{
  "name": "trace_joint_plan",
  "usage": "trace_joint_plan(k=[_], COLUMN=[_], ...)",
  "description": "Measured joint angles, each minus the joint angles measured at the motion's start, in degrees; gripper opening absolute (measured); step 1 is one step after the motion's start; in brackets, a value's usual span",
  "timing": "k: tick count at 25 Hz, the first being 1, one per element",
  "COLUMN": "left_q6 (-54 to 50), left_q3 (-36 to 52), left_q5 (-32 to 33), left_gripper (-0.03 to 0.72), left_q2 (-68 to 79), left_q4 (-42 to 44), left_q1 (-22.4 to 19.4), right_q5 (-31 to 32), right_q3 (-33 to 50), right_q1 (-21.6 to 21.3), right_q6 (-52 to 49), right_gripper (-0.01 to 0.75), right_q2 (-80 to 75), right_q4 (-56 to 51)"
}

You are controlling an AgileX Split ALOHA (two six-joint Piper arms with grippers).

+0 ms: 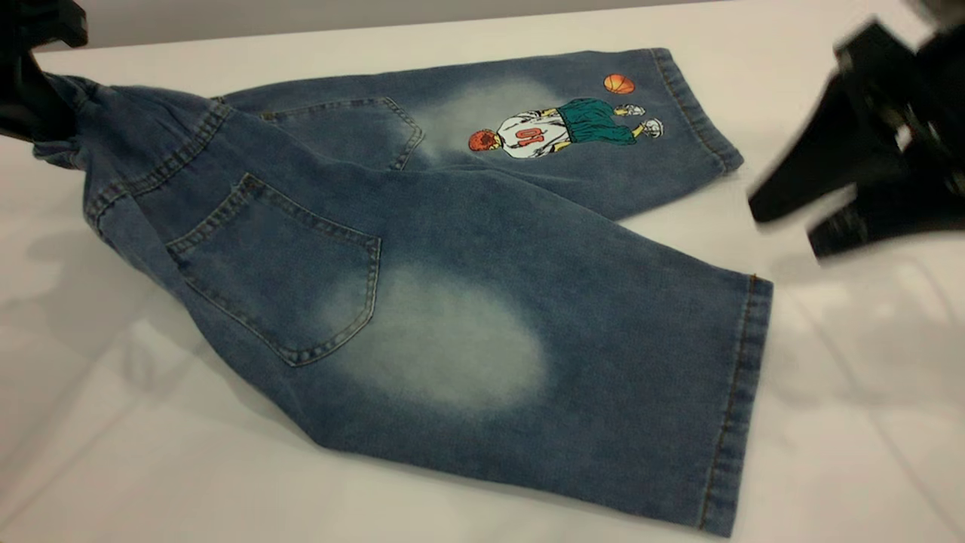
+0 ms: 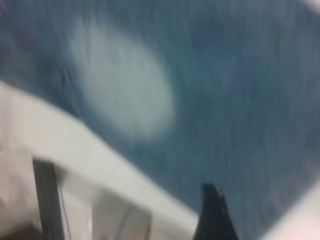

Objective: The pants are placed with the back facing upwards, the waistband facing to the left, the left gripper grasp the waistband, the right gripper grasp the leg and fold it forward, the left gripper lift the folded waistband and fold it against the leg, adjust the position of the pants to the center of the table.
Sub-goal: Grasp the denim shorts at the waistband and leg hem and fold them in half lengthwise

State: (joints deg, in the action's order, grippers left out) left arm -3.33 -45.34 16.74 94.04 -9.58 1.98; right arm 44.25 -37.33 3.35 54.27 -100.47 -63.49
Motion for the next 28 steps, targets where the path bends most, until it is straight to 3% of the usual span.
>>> trace_joint_plan(k=[5, 11, 19, 28], left_q6=[0.1, 0.1, 0.1, 0.1], left_q3=[0.0, 0.0, 0.0, 0.0], left_q5=[0.1, 0.2, 0.6, 0.6], left_gripper=[0.073, 0.073, 0.073, 0.073], left_q2=[0.0, 0.0, 0.0, 0.0], left_q4=[0.0, 0.0, 0.0, 0.0], left_q1=[0.0, 0.0, 0.0, 0.0], right_q5=[-3.3, -4.0, 2.0, 4.3], right_q3=[8.5, 17.5, 18.2, 18.2], right_q1=[3.1, 3.1, 3.1, 3.1], right_q6=[-1.2, 12.4, 34.3, 35.8], right_gripper=[0.395, 0.395, 0.395, 0.395], right_q2=[-0.1, -1.5, -9.9, -17.1], right_q4=[0.7, -13.4, -35.3, -36.7])
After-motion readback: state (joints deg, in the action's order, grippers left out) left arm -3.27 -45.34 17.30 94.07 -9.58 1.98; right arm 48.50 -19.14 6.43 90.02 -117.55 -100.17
